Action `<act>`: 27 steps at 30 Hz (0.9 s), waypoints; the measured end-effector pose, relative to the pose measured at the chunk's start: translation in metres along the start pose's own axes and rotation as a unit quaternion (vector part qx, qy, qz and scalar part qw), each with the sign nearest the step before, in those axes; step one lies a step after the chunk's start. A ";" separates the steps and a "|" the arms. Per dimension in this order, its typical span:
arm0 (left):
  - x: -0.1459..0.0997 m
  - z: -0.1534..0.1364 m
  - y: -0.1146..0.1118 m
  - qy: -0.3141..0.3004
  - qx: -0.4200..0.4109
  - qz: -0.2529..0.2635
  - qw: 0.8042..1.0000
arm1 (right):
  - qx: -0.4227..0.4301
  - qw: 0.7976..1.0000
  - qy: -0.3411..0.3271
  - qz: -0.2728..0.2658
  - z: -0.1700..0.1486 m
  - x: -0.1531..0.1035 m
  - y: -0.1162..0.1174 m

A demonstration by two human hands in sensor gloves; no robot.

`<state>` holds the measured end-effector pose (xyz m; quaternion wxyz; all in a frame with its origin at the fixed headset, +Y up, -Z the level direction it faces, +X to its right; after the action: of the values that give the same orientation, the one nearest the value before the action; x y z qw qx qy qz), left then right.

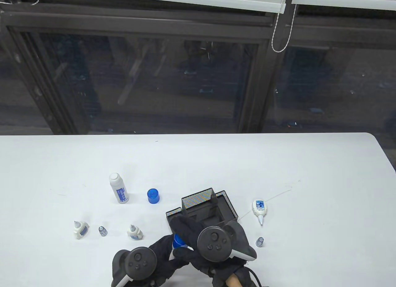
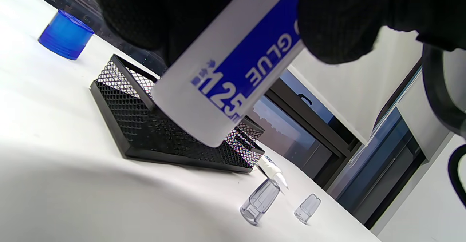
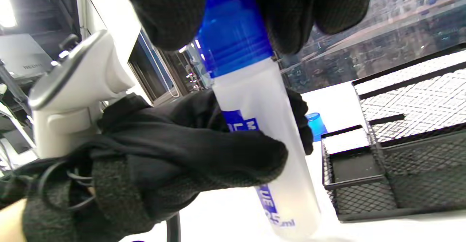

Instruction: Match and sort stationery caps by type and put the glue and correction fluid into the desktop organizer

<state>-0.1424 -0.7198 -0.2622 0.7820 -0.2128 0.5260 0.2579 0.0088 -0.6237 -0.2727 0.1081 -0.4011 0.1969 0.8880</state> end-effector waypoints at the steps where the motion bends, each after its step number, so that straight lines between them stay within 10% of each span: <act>1: -0.001 -0.001 -0.001 0.001 0.005 -0.003 1.000 | -0.037 0.998 0.030 -0.029 -0.002 -0.001 -0.002; 4: -0.001 -0.001 -0.002 0.001 0.004 -0.006 1.000 | -0.077 0.992 0.050 -0.083 -0.004 -0.004 -0.007; 9: 0.000 -0.001 0.000 0.000 -0.004 0.002 1.000 | 0.008 0.998 0.010 0.055 -0.002 0.000 0.006; 13: -0.001 -0.003 -0.003 -0.001 0.004 -0.007 1.000 | -0.093 0.992 0.061 -0.051 -0.003 -0.004 -0.003; 18: 0.000 -0.002 -0.002 -0.002 -0.001 0.000 1.000 | -0.004 0.999 0.006 0.039 0.001 0.003 0.007; 23: -0.001 -0.004 -0.003 0.003 -0.002 -0.004 1.000 | -0.082 0.992 0.059 -0.069 -0.002 0.000 -0.003; 27: 0.000 -0.003 -0.001 0.001 -0.006 0.003 1.000 | 0.029 0.999 0.001 0.018 -0.001 0.004 0.003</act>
<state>-0.1438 -0.7218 -0.2632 0.7795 -0.2166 0.5255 0.2633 0.0056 -0.6269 -0.2755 0.1032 -0.3949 0.2297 0.8835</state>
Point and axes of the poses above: the tracker on the back of each hand, its own z axis roughly to the thumb side, its own x axis roughly from the wrist to the fingertips, y = z × x, the point moved 3 cm from there along x, roughly from the wrist to the fingertips, and after that the axes turned 2 degrees about z, right-handed, at the moved point
